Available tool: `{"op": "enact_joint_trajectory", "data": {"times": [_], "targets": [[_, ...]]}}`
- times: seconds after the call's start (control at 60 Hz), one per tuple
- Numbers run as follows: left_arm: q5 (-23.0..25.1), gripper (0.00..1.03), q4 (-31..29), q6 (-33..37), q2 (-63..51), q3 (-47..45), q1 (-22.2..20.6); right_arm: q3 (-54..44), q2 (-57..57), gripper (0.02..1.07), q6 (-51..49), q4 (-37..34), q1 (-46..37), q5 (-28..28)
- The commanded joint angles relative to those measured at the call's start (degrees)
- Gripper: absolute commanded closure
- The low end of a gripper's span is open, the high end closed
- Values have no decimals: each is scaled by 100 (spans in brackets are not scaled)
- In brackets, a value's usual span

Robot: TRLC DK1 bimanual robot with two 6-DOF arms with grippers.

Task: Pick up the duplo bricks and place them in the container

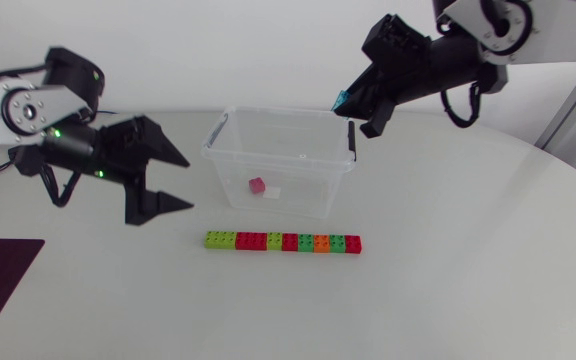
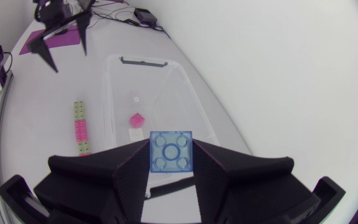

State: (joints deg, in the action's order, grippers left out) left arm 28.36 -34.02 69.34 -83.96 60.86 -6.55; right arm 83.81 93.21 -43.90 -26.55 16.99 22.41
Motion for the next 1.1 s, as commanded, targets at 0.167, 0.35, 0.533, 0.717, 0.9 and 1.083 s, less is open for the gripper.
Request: {"op": "enact_joint_trajectory", "data": {"times": [0.167, 0.35, 0.533, 0.717, 0.9, 1.083], "targets": [[-498, 4, 651, 695, -990, -795, -523, 470, 1085, 6, 435, 730, 296, -484], [-753, 6, 818, 765, -2221, -153, -602, -163, -31, 6, 488, 624, 261, -369], [-797, 13, 792, 712, -2871, 435, -602, -1438, -1270, 6, -5, 132, 23, -27], [-946, 67, 212, 704, -2924, 708, -593, -2932, -1367, 7, -857, 123, -337, 307], [-929, 70, -623, 879, -1852, 690, -514, -3380, -892, 7, -1358, 123, -240, 369], [-480, 70, -1124, 695, -533, 1095, -453, -3248, 48, 7, -1701, 202, -258, 404]]}}
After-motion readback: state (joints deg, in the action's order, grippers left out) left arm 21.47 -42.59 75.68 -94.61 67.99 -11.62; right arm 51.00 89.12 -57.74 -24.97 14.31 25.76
